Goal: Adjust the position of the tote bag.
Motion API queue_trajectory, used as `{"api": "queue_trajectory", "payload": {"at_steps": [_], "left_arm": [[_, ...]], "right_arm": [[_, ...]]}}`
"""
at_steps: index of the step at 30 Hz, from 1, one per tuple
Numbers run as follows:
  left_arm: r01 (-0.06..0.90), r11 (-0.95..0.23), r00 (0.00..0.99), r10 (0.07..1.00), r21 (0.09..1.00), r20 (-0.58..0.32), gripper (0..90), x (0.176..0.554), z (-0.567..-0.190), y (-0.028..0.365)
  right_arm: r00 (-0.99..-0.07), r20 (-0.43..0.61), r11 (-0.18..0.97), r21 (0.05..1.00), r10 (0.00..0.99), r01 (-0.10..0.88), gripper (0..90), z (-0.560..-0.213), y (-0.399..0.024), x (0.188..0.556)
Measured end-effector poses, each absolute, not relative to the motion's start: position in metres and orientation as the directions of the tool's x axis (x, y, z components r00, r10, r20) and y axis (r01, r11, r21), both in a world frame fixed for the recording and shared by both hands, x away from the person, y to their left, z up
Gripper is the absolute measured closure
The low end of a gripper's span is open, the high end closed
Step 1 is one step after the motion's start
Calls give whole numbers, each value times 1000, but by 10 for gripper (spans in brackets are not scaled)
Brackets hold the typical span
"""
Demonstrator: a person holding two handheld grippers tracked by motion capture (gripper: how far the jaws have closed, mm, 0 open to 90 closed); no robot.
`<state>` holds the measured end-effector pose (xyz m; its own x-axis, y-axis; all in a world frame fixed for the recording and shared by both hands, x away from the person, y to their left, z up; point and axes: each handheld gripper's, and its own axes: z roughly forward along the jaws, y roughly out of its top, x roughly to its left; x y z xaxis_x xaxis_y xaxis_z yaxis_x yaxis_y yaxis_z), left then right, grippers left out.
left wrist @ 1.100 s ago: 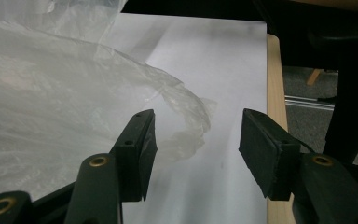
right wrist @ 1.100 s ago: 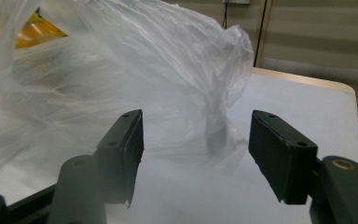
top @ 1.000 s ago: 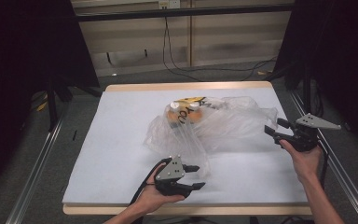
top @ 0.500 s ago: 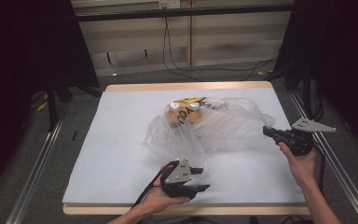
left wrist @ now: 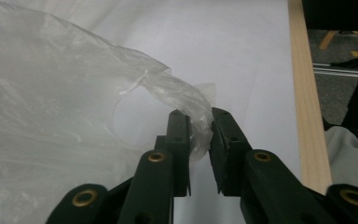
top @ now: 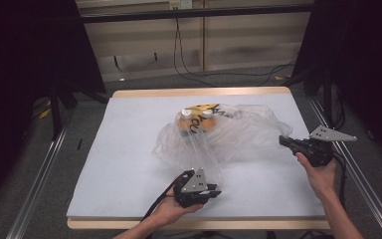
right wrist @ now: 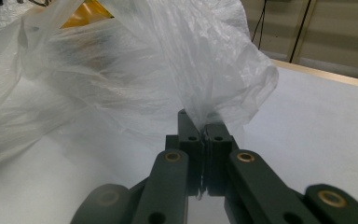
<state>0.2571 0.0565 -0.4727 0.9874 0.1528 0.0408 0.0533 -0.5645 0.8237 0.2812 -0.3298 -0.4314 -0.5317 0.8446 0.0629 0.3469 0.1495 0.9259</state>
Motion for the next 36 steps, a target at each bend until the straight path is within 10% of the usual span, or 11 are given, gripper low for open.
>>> {"api": "queue_trajectory", "payload": {"at_steps": [36], "left_arm": [[14, -432, 992, 123, 902, 43, 881, 249, -427, 81]], "right_arm": [[-612, 68, 107, 964, 788, 244, 887, -391, -331, 265]]}}
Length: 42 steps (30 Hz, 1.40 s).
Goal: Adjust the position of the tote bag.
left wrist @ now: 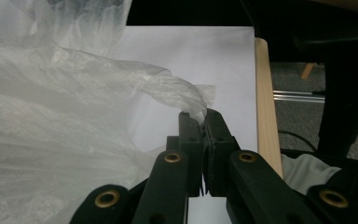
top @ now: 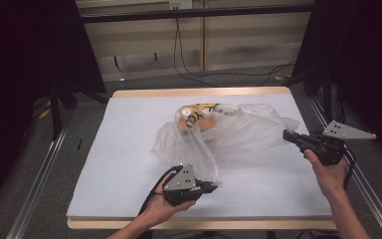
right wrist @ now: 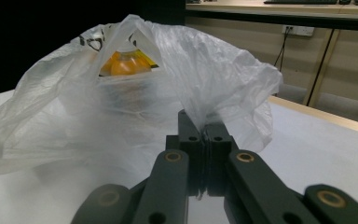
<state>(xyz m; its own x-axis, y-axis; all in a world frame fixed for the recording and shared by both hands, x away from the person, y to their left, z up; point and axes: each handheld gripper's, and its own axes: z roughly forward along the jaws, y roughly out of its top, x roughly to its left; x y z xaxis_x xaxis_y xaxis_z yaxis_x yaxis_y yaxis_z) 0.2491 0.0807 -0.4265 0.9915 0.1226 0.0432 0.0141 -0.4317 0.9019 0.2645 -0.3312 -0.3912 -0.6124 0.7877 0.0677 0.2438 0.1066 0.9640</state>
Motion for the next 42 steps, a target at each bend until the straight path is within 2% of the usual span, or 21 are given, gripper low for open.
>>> {"api": "queue_trajectory", "payload": {"at_steps": [13, 24, 37, 42], "left_arm": [[-45, -369, 991, 104, 928, 89, 882, 245, -389, 78], [-75, -257, 981, 157, 963, 119, 885, 262, -339, 85], [-97, -225, 956, 249, 970, 154, 886, 286, -311, 110], [-106, -143, 951, 275, 984, 143, 886, 291, -296, 129]], "right_arm": [[-655, 44, 126, 970, 754, 210, 888, -371, -320, 267], [-678, 36, 98, 982, 734, 159, 887, -345, -314, 279], [-691, 22, 84, 989, 722, 120, 889, -328, -306, 282], [-701, 17, 58, 995, 713, 84, 889, -317, -305, 283]]}}
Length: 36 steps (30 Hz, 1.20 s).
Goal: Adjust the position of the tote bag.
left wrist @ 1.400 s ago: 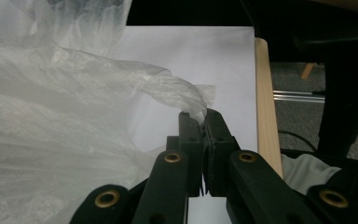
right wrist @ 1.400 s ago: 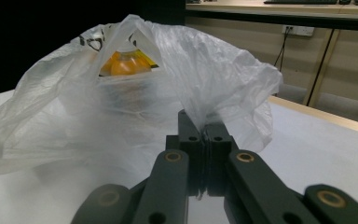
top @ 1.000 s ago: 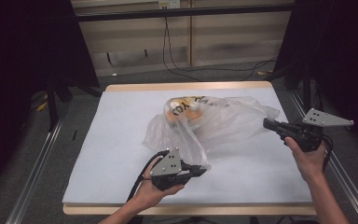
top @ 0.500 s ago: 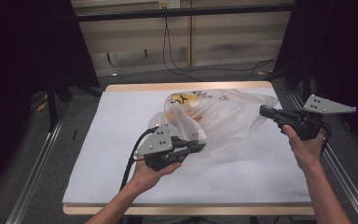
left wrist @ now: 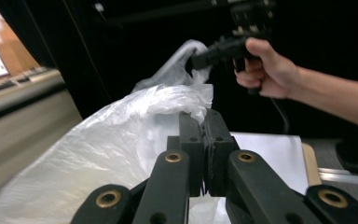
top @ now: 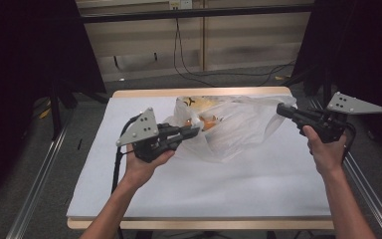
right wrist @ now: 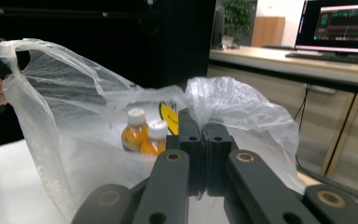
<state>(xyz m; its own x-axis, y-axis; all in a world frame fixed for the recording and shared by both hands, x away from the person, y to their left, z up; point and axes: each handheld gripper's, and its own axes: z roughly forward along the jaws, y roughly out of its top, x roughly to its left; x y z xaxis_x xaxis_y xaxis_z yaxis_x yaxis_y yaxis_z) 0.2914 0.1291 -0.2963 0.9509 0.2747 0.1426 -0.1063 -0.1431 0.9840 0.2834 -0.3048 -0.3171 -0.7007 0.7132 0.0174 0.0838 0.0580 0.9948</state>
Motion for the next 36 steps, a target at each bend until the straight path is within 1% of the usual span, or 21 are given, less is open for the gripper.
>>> {"api": "queue_trajectory", "payload": {"at_steps": [2, 4, 8, 9, 10, 15, 18, 22, 26, 30, 36], "left_arm": [[-116, -121, 948, 282, 986, 147, 887, 293, -294, 135], [-119, -99, 939, 311, 988, 145, 887, 294, -289, 146], [-120, -90, 930, 340, 989, 144, 887, 297, -286, 160], [-107, -82, 929, 348, 991, 129, 887, 297, -286, 163], [-107, -82, 929, 348, 991, 129, 887, 297, -286, 163], [-103, -62, 905, 409, 993, 120, 888, 305, -281, 187], [-120, -65, 897, 420, 991, 137, 888, 307, -279, 194], [-124, -43, 882, 454, 991, 130, 888, 312, -276, 208], [-122, -45, 873, 470, 991, 129, 888, 318, -272, 215], [-93, -42, 870, 483, 995, 101, 888, 328, -269, 224], [-78, -51, 850, 519, 996, 93, 888, 337, -272, 230]], "right_arm": [[-701, 18, 54, 995, 713, 81, 888, -316, -304, 284], [-704, 21, 40, 997, 710, 71, 889, -315, -302, 285], [-712, 42, -6, 999, 701, 54, 889, -317, -303, 287], [-710, 44, -3, 998, 702, 58, 889, -317, -303, 288], [-710, 44, -3, 998, 702, 58, 889, -317, -303, 288], [-705, 34, -6, 999, 708, 42, 889, -312, -307, 284], [-697, 34, -10, 999, 716, 38, 890, -309, -307, 286], [-691, 27, 7, 999, 722, 46, 890, -301, -304, 295], [-686, 18, 13, 999, 727, 40, 891, -291, -302, 303], [-684, 14, 18, 999, 730, 40, 891, -282, -300, 311], [-673, 12, 24, 999, 740, 44, 891, -274, -298, 324]]}}
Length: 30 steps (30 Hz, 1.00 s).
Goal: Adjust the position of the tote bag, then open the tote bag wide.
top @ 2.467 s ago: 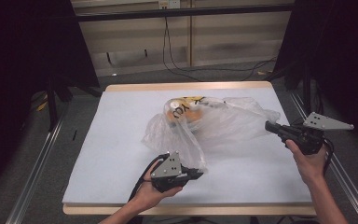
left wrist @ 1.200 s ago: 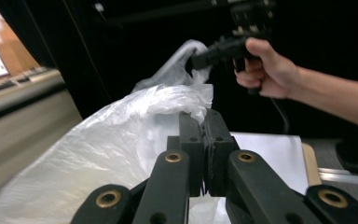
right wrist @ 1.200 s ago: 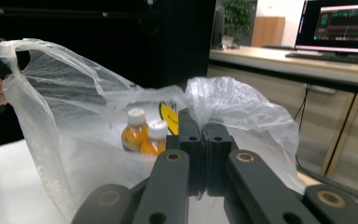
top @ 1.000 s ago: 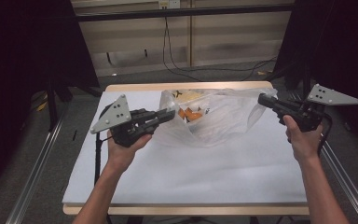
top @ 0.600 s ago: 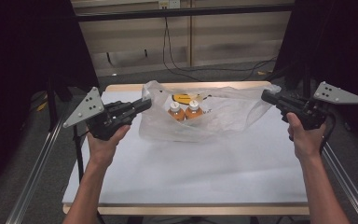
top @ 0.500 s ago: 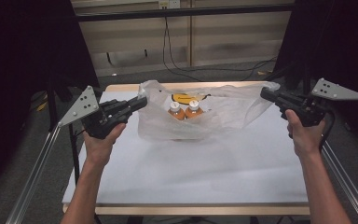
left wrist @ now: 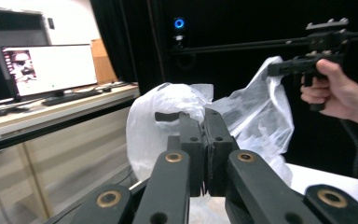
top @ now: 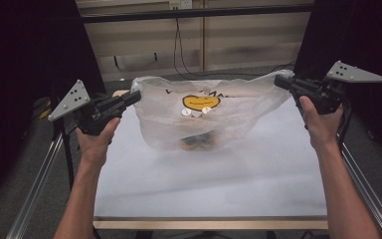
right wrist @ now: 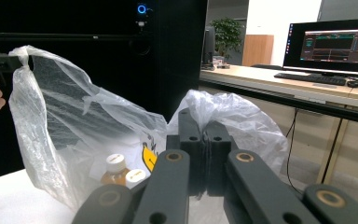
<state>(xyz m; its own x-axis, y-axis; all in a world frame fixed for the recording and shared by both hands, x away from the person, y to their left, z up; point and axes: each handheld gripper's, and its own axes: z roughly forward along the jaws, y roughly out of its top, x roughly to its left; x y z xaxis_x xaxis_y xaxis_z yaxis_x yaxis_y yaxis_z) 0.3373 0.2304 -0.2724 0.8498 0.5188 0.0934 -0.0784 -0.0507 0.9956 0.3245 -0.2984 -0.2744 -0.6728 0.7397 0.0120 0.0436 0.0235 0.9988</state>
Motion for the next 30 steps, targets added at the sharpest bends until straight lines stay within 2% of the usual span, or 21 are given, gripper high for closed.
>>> {"api": "queue_trajectory", "payload": {"at_steps": [12, 18, 30], "left_arm": [[-23, -41, 791, 610, 999, 43, 889, 377, -256, 250], [-7, -82, 752, 656, 997, 59, 891, 388, -255, 259], [38, -77, 740, 672, 996, 24, 892, 401, -270, 267]], "right_arm": [[-650, 19, 34, 997, 759, 68, 891, -259, -295, 357], [-633, 22, 51, 994, 774, 97, 891, -258, -287, 369], [-631, 3, 106, 985, 776, 135, 893, -263, -271, 384]]}}
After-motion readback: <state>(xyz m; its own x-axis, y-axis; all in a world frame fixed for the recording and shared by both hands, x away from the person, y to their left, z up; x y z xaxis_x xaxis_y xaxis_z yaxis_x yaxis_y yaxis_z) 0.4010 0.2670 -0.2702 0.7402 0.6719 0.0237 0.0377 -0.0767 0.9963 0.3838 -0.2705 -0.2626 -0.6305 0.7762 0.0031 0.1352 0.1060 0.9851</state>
